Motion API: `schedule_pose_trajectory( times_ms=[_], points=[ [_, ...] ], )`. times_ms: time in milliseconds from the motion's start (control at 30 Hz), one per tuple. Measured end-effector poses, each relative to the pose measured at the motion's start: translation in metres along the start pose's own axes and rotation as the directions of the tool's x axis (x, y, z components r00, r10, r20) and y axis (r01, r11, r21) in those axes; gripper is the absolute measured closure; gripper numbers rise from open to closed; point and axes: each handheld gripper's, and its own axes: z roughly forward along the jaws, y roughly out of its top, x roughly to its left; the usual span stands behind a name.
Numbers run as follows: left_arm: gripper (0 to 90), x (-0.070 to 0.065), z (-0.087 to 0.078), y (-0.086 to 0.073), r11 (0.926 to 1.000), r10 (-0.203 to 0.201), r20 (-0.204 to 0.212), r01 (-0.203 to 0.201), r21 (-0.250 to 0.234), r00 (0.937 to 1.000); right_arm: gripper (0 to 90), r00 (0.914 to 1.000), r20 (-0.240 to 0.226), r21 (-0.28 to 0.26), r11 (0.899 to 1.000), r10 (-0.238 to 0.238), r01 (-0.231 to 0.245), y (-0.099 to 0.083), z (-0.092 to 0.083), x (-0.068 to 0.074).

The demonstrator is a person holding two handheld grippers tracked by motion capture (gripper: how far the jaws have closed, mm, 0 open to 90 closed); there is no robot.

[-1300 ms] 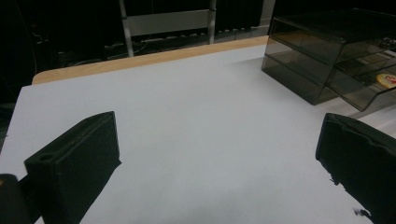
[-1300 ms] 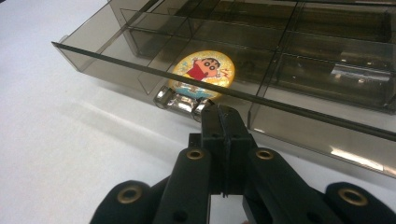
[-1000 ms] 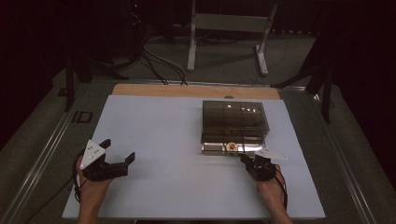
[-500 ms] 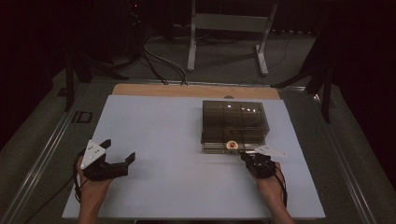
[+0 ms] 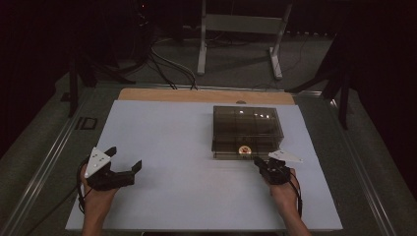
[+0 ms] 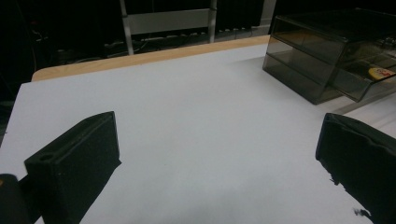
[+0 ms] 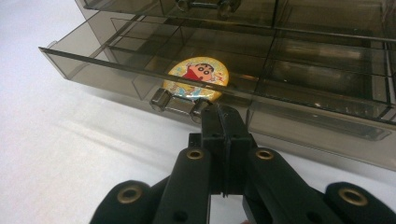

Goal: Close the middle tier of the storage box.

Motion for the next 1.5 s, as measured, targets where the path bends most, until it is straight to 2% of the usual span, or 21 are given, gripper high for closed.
schedule_pose_trajectory(
  times_ms=[1500],
  points=[
    [1.0, 0.001, 0.0, -0.001, 1.0, -0.008, 0.0, 0.008, -0.001, 1.0, 89.7, 0.9991, 0.016, 0.002, 0.999, 0.038, -0.038, 0.006, 0.018, -0.004]
  ],
)
